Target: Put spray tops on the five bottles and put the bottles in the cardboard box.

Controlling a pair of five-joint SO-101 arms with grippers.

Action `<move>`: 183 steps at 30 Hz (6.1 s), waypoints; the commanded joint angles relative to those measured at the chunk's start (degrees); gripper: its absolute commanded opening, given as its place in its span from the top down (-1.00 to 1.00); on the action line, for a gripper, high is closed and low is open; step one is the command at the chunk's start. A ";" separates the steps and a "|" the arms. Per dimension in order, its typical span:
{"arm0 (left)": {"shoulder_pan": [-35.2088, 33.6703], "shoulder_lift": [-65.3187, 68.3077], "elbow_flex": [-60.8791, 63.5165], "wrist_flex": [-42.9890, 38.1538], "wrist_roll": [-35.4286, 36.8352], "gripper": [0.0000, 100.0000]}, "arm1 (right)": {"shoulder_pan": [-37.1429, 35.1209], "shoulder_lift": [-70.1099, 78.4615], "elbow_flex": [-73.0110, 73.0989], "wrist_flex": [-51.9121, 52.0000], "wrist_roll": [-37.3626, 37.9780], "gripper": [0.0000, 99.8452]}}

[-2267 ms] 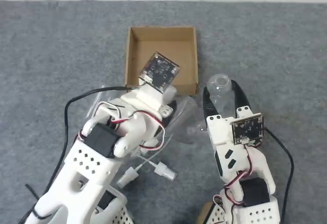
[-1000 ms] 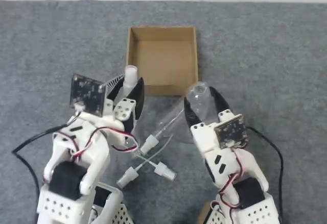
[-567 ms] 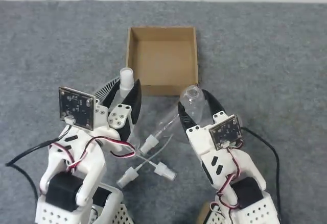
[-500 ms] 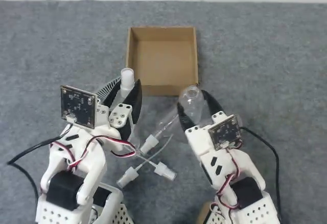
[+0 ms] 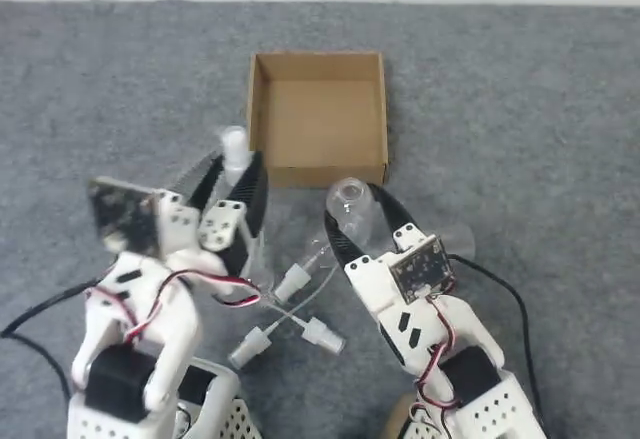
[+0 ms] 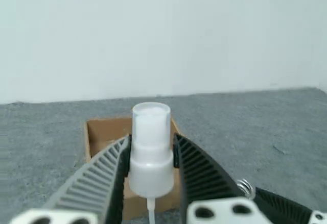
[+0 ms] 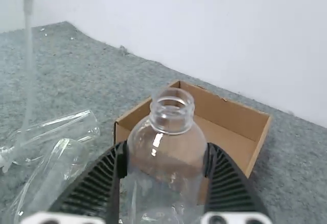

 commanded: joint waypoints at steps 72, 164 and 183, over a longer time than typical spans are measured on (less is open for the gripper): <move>1.05 -18.29 -0.75 -6.33 11.08 0.98 | -16.84 -1.27 1.23 4.00 7.65 0.85; 12.92 -18.20 14.99 -2.73 -2.55 0.97 | -11.21 -1.27 1.23 3.12 7.65 0.86; 13.19 -18.20 15.16 -2.73 -2.55 0.97 | -11.21 -1.27 1.23 3.12 7.65 0.86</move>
